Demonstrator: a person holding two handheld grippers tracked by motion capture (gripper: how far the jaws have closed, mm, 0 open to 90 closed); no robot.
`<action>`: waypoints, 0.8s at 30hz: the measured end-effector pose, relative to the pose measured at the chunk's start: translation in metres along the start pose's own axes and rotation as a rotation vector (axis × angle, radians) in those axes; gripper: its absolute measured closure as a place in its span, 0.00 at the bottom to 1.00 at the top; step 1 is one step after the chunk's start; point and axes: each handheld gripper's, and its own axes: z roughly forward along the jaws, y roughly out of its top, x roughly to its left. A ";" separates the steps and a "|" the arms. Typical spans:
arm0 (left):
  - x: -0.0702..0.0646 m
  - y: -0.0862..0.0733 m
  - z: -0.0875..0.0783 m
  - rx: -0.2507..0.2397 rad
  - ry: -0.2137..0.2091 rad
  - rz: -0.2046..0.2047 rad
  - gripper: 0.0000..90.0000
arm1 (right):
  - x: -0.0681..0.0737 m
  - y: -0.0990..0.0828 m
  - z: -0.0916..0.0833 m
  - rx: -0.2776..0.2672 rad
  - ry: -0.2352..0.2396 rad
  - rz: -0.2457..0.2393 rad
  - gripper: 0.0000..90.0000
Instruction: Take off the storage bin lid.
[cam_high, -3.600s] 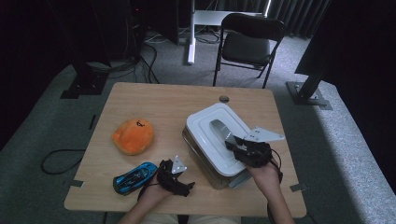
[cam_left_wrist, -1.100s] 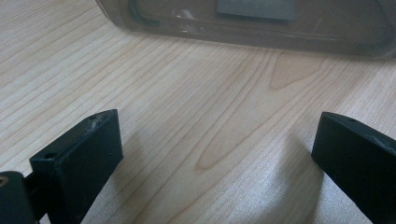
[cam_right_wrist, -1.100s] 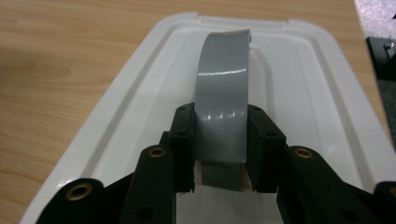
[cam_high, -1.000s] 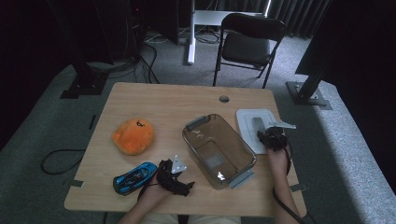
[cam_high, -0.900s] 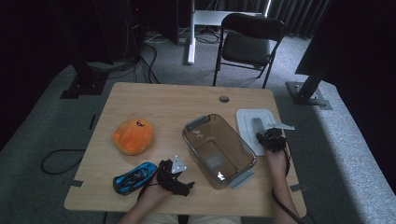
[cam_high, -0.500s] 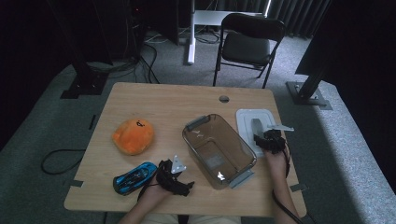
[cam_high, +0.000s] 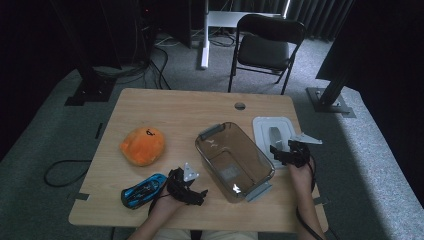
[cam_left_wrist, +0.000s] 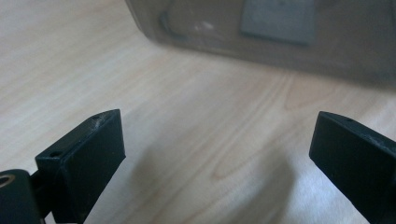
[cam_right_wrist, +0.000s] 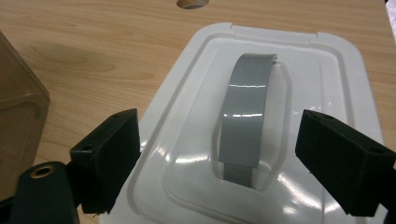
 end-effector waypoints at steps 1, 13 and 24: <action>0.000 0.002 0.000 0.000 -0.005 -0.001 0.04 | 0.000 -0.001 -0.001 0.000 0.002 -0.001 0.15; -0.002 0.020 0.008 -0.018 0.019 -0.002 0.04 | 0.018 -0.013 -0.014 -0.005 0.078 -0.092 0.15; 0.011 0.037 0.006 -0.020 0.043 0.001 0.04 | 0.038 -0.023 -0.016 0.021 0.182 -0.138 0.17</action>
